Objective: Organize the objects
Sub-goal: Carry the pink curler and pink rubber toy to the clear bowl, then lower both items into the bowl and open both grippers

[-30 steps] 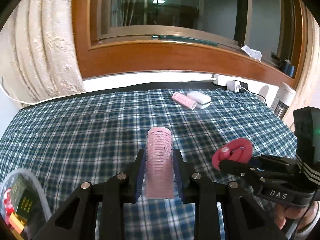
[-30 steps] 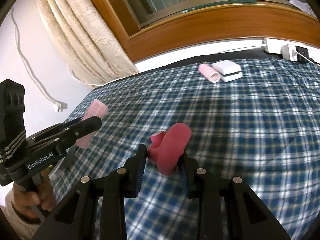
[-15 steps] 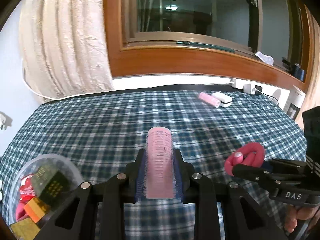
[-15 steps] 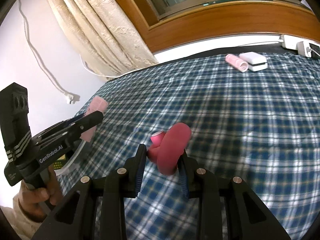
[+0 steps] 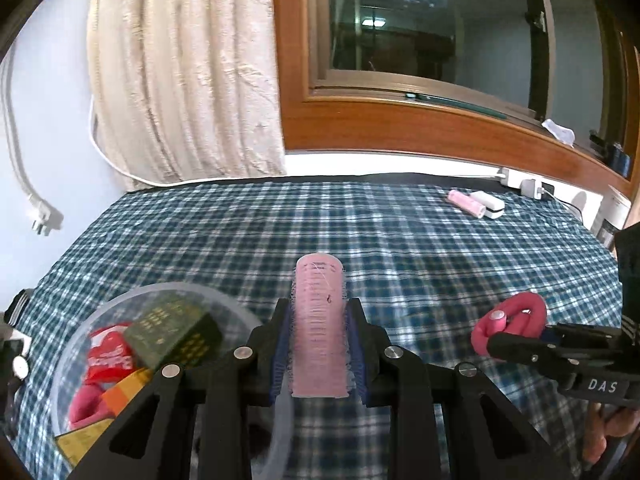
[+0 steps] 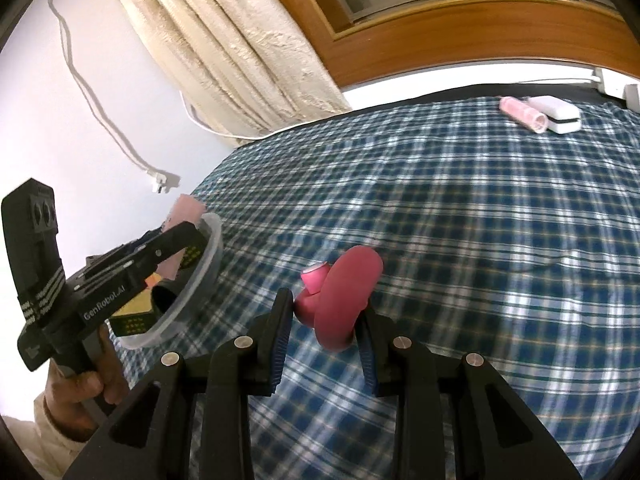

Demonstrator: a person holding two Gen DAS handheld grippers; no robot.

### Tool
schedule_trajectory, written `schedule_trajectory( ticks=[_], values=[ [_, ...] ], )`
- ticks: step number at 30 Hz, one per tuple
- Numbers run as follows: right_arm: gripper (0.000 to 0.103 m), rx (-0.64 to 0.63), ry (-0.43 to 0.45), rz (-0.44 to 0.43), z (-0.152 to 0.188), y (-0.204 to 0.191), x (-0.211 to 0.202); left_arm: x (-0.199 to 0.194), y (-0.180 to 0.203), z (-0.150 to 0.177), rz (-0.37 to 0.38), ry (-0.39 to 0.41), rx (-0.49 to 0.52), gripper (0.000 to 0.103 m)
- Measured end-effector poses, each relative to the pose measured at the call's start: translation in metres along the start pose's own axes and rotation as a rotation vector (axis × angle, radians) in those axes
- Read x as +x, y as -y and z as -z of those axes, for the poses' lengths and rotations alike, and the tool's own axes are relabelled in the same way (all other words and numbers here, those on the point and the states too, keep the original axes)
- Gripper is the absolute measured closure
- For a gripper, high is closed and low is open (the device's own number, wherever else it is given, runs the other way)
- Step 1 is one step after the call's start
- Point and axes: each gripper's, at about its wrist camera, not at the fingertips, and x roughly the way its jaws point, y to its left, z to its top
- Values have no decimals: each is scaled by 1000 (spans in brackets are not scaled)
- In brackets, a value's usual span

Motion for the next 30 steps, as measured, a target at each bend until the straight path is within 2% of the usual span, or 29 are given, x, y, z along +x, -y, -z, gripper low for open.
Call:
schedule_trajectory(
  ticks=[12,24,30],
  values=[
    [71,-84,0,-71,-17,-57,22,-15,-49,19,-22,-19,-53,74],
    [71,-163,-36,-151,-15,-114,48,-29,-110,23,34,-16,-194,74],
    [71,-187,-49,-170,-17,-133,60,-38,-127,25,20,7,-222,74]
  ],
)
